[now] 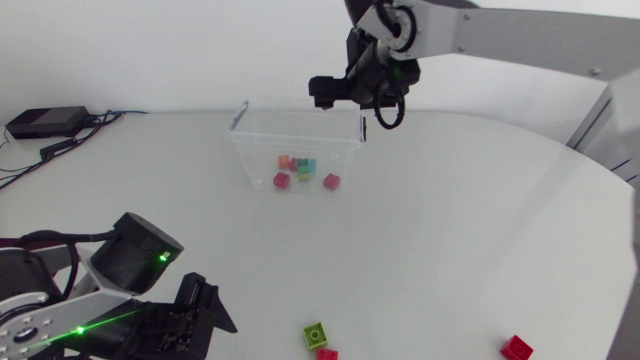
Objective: Pick up the duplo bricks and place them in the container
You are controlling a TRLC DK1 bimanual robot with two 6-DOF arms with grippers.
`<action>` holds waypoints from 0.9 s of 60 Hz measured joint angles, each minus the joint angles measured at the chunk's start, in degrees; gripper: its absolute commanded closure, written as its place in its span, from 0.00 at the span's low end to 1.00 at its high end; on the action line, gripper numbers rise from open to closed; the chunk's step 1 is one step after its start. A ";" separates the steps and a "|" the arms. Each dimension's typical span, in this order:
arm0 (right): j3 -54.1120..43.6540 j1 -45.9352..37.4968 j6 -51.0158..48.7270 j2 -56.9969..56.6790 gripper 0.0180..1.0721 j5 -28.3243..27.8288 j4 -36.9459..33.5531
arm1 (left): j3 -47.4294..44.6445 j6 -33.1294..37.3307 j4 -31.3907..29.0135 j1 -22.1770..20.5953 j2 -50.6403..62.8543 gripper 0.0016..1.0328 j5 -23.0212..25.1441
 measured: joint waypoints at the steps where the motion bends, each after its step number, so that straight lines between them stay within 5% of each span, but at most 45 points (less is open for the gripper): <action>1: -0.70 0.00 -0.31 -0.96 0.04 -0.17 0.15 | -0.11 0.39 0.00 -0.22 0.20 0.05 0.00; 16: -9.42 -0.42 -2.58 -12.39 0.04 -4.42 4.04 | -0.52 2.05 0.50 -3.39 5.01 0.05 0.00; 43: -39.32 -2.19 -5.75 -31.06 0.04 -7.82 13.92 | -0.79 2.71 6.91 -6.93 14.60 0.06 -0.04; 54: -50.49 -2.60 -7.61 -38.32 0.05 -10.34 16.76 | -2.64 2.12 12.35 -10.88 15.74 0.14 -1.62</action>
